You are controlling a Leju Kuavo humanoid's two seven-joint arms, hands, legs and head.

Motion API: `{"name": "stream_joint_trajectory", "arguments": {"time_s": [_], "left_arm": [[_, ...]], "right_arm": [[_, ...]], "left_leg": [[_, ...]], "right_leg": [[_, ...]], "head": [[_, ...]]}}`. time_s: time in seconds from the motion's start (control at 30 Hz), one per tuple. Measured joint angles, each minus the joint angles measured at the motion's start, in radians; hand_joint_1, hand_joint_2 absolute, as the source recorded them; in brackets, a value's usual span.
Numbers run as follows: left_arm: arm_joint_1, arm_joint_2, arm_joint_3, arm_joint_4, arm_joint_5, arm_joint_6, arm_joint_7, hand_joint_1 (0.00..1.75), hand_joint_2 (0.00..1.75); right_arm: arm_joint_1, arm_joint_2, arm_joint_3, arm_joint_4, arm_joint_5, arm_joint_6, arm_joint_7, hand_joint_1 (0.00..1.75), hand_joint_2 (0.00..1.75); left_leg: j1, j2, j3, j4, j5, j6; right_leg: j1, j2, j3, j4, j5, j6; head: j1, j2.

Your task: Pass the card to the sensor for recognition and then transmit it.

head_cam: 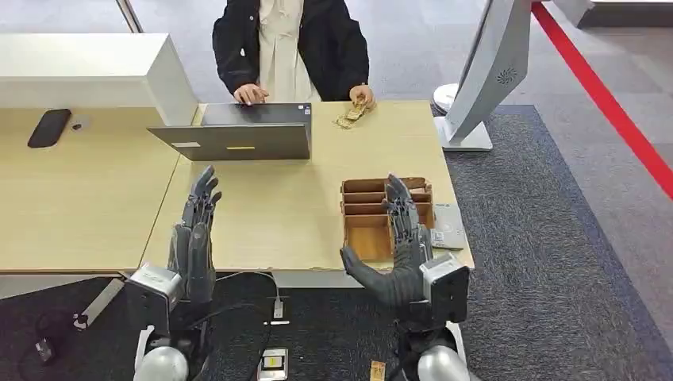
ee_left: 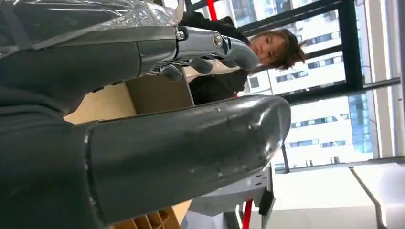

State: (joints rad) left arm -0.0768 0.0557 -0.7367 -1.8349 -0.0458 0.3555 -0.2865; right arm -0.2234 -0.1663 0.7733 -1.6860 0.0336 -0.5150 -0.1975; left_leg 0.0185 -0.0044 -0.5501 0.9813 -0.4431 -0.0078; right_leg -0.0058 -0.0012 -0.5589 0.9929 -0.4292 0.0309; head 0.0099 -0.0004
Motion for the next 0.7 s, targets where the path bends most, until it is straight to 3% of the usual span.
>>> {"name": "stream_joint_trajectory", "arguments": {"time_s": [0.27,0.7], "left_arm": [[0.003,0.007,0.013,-0.007,0.01,0.0,-0.005,0.0,0.0],[0.002,0.007,0.023,-0.007,0.021,-0.031,-0.002,0.0,0.0]], "right_arm": [[0.056,0.008,0.0,-0.058,-0.019,0.043,-0.003,0.0,1.75],[0.056,0.008,0.0,-0.07,-0.03,0.043,0.0,0.0,1.75]], "left_leg": [[-0.001,0.0,0.0,0.0,0.0,0.0],[0.0,0.0,0.0,0.0,0.0,0.0]], "right_leg": [[0.0,0.0,0.0,0.0,0.0,0.0],[0.0,0.0,0.0,0.0,0.0,0.0]], "head": [[0.0,0.0],[0.0,0.0]]}}
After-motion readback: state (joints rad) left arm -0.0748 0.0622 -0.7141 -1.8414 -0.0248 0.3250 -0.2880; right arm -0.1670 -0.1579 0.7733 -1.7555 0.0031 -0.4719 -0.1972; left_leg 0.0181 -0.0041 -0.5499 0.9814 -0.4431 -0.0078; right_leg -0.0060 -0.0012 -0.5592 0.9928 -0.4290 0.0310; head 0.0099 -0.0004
